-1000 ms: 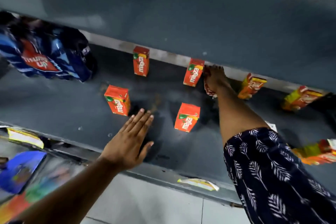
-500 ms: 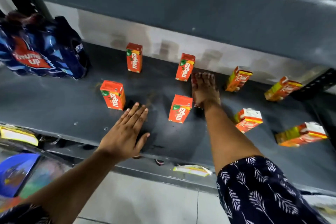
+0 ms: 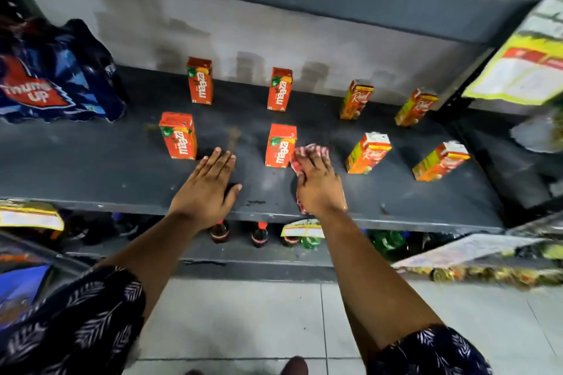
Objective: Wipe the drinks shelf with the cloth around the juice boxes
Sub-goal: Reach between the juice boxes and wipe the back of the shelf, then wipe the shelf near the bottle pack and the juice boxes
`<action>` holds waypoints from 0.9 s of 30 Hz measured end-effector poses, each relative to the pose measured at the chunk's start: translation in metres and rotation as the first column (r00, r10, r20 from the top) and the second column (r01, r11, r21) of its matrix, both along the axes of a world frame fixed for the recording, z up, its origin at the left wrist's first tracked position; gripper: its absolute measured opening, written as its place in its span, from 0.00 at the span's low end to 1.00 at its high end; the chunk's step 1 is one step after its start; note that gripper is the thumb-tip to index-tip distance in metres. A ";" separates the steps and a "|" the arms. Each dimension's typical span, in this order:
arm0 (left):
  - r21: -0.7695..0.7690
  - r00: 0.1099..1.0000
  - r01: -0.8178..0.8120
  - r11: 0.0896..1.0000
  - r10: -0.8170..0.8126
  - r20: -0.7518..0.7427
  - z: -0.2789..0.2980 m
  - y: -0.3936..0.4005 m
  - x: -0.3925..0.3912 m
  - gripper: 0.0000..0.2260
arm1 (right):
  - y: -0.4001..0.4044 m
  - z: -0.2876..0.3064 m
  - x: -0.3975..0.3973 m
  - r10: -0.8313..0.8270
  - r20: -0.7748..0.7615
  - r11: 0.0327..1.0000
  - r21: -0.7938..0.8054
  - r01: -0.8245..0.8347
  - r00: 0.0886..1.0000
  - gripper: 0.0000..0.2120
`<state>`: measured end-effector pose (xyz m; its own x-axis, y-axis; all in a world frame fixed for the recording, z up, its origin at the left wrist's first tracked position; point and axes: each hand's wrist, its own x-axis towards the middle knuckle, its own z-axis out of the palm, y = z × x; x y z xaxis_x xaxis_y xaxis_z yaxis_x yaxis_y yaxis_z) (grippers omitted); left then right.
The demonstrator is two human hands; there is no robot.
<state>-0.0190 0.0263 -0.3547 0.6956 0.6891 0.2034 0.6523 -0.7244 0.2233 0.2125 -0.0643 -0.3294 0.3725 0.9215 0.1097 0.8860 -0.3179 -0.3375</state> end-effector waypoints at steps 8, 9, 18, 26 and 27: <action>-0.020 1.000 -0.016 1.000 0.016 0.012 0.007 -0.008 -0.002 0.29 | -0.071 0.003 -0.032 -0.016 -0.068 1.000 0.017 0.017 0.998 0.24; -0.016 1.000 -0.018 1.000 0.019 0.016 0.008 -0.012 -0.004 0.29 | -0.077 0.004 -0.035 -0.023 -0.082 1.000 0.004 0.023 0.996 0.24; -0.015 0.997 -0.059 0.998 0.059 0.052 0.020 -0.037 -0.057 0.26 | -0.128 0.032 -0.053 -0.072 -0.172 0.996 -0.063 0.062 0.983 0.29; -0.058 0.937 -0.291 0.955 0.297 0.184 0.027 -0.003 -0.116 0.17 | -0.102 0.067 -0.088 -0.168 -0.246 0.986 -0.037 0.164 0.954 0.25; -0.071 0.928 -0.315 0.946 0.323 0.184 0.025 0.004 -0.120 0.17 | -0.090 0.069 -0.097 -0.122 -0.260 0.992 -0.011 0.123 0.958 0.25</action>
<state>-0.1391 0.0304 -0.3296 0.3885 0.8784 0.2783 0.7896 -0.4731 0.3909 0.1158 -0.1540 -0.2601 0.4990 0.8666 -0.0013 0.7220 -0.4166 -0.5524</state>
